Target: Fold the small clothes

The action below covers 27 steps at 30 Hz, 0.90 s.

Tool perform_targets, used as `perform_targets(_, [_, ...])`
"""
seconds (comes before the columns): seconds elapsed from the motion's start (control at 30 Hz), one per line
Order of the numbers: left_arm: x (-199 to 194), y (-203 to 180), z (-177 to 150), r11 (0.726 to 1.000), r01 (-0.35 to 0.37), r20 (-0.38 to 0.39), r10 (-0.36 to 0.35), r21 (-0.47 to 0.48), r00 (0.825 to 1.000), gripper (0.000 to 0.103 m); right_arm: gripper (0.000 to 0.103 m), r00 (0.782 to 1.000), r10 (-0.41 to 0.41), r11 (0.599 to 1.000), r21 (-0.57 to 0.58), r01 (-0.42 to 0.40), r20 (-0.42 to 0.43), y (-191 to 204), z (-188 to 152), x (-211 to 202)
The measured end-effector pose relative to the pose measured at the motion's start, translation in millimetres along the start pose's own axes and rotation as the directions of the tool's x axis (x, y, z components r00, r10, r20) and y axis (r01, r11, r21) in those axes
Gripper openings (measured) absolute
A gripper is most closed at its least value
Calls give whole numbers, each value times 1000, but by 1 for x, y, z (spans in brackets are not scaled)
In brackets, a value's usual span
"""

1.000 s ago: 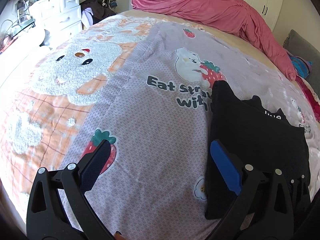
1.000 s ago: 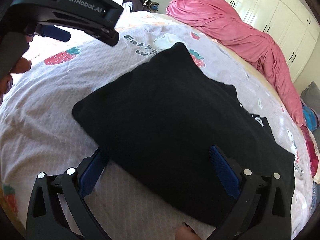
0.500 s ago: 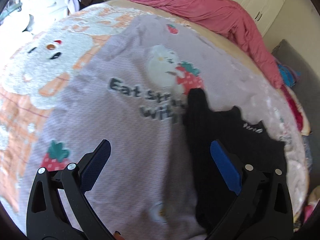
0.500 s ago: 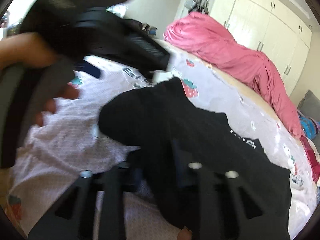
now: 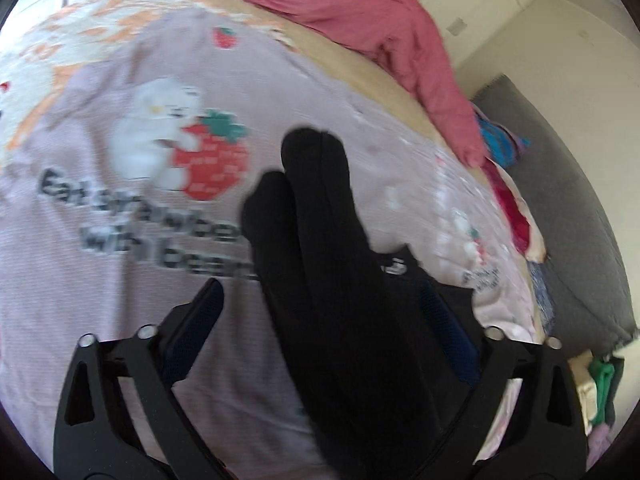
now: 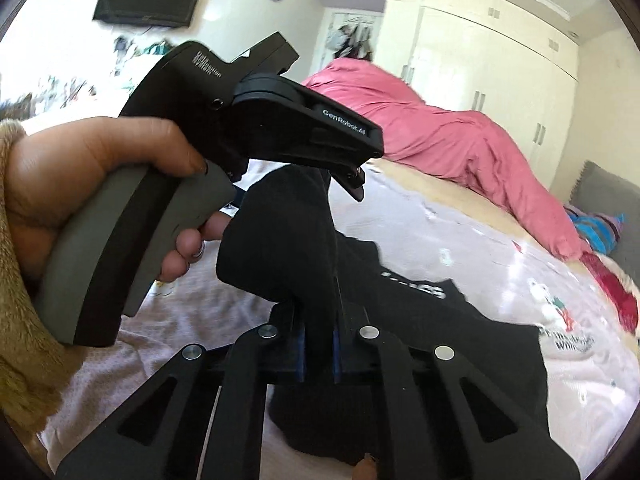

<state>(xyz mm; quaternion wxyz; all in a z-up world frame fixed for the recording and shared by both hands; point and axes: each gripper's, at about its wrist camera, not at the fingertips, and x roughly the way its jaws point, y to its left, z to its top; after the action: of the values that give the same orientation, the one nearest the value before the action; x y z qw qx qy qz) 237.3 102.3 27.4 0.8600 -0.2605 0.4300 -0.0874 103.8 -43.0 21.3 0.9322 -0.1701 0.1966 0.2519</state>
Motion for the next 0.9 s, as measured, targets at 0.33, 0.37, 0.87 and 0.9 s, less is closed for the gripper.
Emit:
perform_targets(0.33, [26, -102, -12, 981, 31, -31, -25, 193, 999, 36, 7, 997, -71, 986, 152, 66, 25, -65, -21, -27])
perform_targets(0.37, [29, -110, -12, 978, 31, -35, -24, 205, 999, 36, 7, 997, -78, 983, 166, 72, 30, -71, -23, -30])
perform_targets(0.87, [97, -197, -41, 951, 24, -153, 25, 308, 988, 36, 7, 993, -114, 925, 362, 114, -19, -141, -70, -56])
perform_targets(0.9, [102, -201, -43, 950, 22, -161, 30, 311, 986, 36, 7, 993, -112, 918, 379, 114, -27, -146, -75, -56])
